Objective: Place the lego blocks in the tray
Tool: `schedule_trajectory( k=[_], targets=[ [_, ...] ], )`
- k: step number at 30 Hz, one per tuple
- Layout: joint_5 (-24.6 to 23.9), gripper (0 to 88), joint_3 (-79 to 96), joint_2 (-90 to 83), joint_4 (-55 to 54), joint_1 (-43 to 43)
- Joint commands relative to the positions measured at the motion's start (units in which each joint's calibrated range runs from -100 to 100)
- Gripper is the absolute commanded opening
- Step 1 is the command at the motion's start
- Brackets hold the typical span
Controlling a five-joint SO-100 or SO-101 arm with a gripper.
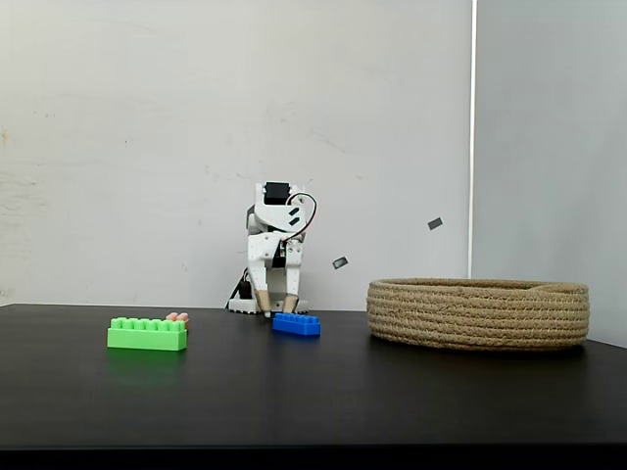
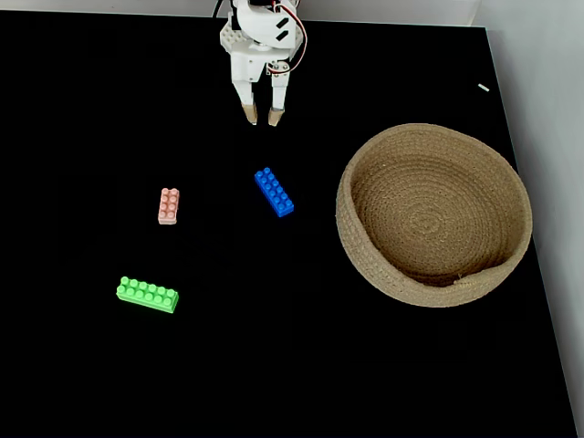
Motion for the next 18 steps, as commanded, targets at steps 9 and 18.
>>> schedule_trajectory(
  k=[9,18],
  targets=[
    [1.37,0.0,0.80,-0.06,1.29,-1.84],
    [1.42,0.0,0.80,0.02,1.29,-1.75]
  ],
)
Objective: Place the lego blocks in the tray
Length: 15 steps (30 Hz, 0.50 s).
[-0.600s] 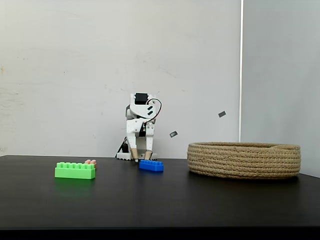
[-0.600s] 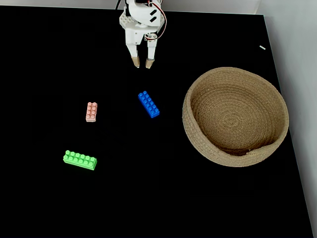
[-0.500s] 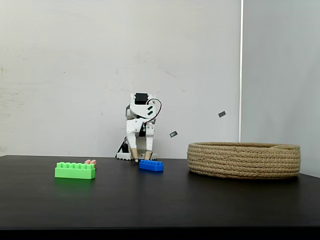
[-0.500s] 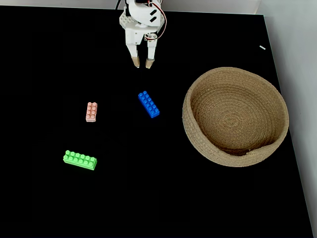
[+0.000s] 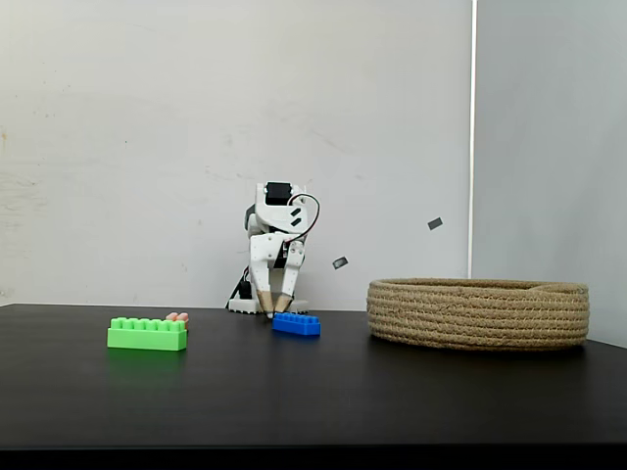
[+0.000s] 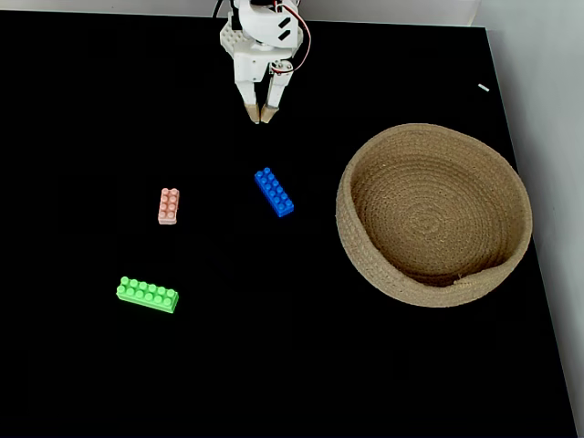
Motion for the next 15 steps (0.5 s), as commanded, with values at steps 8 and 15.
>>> schedule_trajectory(
  k=[8,15],
  targets=[
    [-2.64,0.0,0.80,-0.49,0.07,-1.85],
    [-0.88,0.0,0.80,-0.15,-1.51,-2.10]
  ],
)
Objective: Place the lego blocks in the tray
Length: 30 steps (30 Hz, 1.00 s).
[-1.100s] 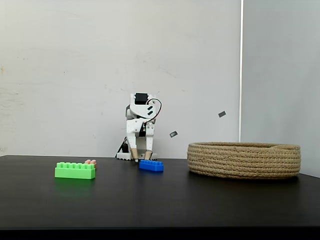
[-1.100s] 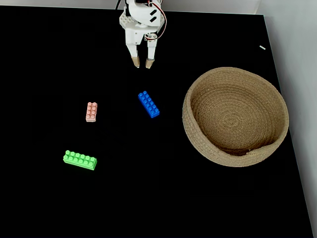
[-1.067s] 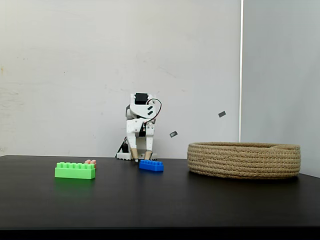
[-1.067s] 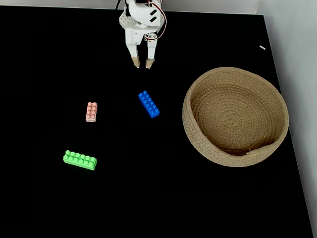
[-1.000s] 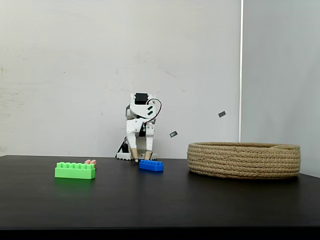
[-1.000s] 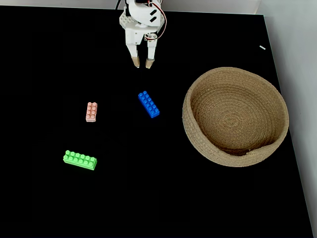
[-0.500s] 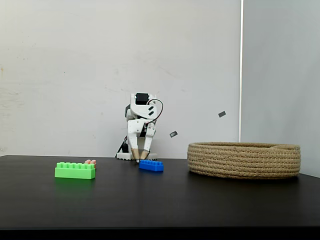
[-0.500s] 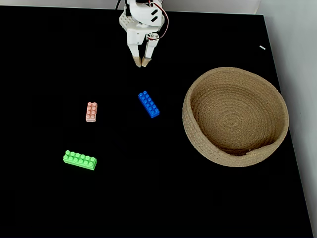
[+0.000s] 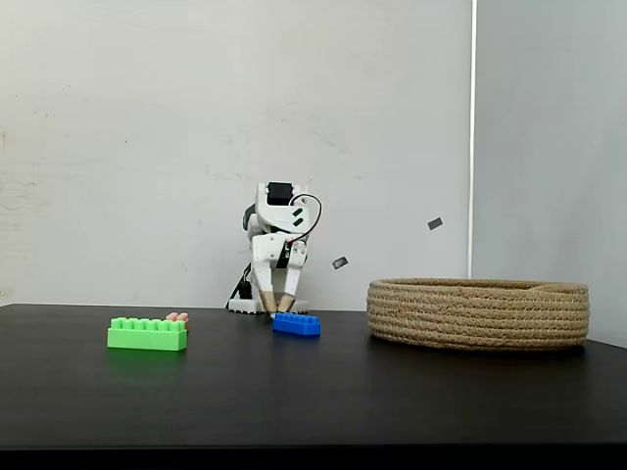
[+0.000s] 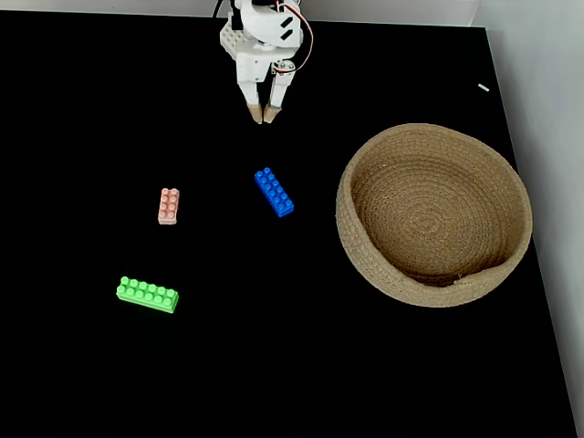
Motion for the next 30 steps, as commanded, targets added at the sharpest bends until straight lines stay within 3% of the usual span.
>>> schedule_trajectory(
  k=[1,3,7,13,16,19,23,30],
  targets=[
    [-1.71,0.0,0.80,0.20,-2.68,0.02],
    [-1.81,0.0,0.80,1.74,-5.76,1.17],
    [4.15,0.0,-2.03,6.64,-9.34,4.47],
    [8.94,0.9,-5.50,17.56,-21.75,8.43],
    [11.67,13.3,-10.42,25.22,-26.08,10.49],
    [15.09,18.0,-16.99,33.47,-26.75,10.82],
    [15.53,23.6,-25.93,44.05,-26.83,9.42],
    [14.55,25.3,-37.14,54.71,-27.00,7.19]
  ],
)
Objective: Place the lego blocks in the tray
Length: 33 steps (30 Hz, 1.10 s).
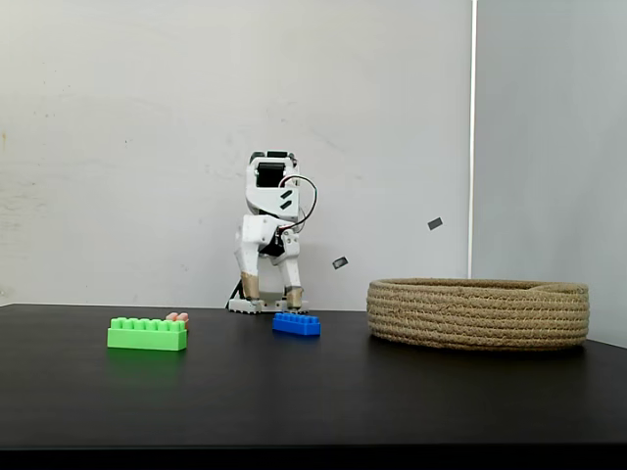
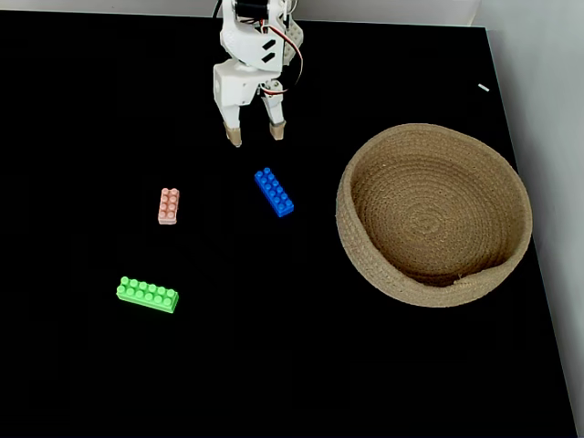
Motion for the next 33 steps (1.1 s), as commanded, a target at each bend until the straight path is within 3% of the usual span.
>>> schedule_trajectory(
  k=[1,14,33],
  targets=[
    [-0.24,25.4,-9.43,5.11,-0.45,-0.87],
    [1.03,26.4,-21.20,18.52,-0.45,-0.54],
    [-2.54,25.1,-32.78,35.98,-1.28,-1.61]
  ],
)
